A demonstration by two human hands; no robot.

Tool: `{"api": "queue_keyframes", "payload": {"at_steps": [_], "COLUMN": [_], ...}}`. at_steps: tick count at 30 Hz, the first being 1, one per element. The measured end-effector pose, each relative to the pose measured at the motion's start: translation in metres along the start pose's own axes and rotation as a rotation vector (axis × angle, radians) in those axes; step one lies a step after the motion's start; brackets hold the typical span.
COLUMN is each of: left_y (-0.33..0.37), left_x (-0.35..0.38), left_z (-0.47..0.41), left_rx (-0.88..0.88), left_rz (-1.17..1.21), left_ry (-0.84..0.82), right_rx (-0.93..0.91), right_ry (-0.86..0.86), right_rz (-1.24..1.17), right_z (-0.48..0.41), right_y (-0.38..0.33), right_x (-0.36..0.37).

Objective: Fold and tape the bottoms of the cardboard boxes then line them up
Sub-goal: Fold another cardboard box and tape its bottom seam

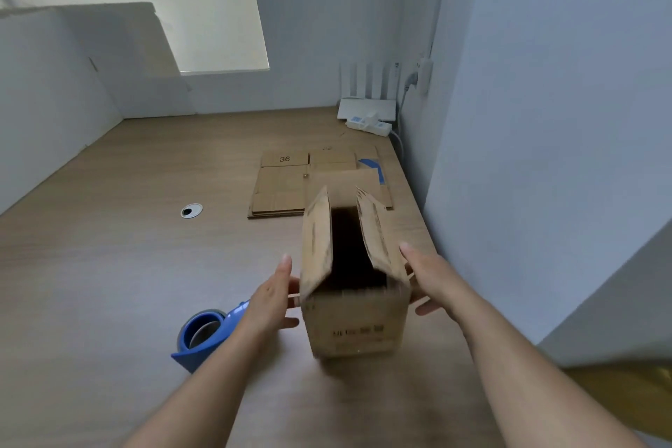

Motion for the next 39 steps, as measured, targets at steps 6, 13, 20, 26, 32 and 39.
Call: {"api": "queue_keyframes", "payload": {"at_steps": [6,13,20,26,32,39], "left_y": [0.035,0.049,0.063,0.055,0.068,0.072], "left_x": [0.003,0.017,0.005,-0.006,-0.028,-0.076], "left_z": [0.009,0.02,0.03,0.034,0.075,0.133], "left_rx": [0.166,0.232,0.221,0.244,0.343,0.382], "left_rz": [-0.161,-0.588,-0.312,-0.14,-0.018,0.072], "left_ry": [-0.011,-0.033,-0.065,-0.026,0.078,0.403], "right_rx": [-0.113,-0.251,-0.296,-0.317,-0.508,-0.796], "right_ry": [0.089,0.005,0.354,0.544,0.607,0.586], "right_rz": [0.09,0.426,0.444,0.406,0.332,0.291], "right_z": [0.024,0.072,0.069,0.074,0.099,0.141], "right_y": [-0.032,-0.063,-0.055,-0.047,-0.076,-0.113], "right_x": [-0.012,-0.016,-0.027,-0.045,-0.058,-0.053]}}
Point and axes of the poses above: each hand's wrist, its own z-axis away from the middle knuckle, its own x-axis out of the palm, y = z × x, the point moved 9 cm from there along -z, towards the middle knuckle, and after that the axes turned 10 degrees about y, right-handed, at the moved point
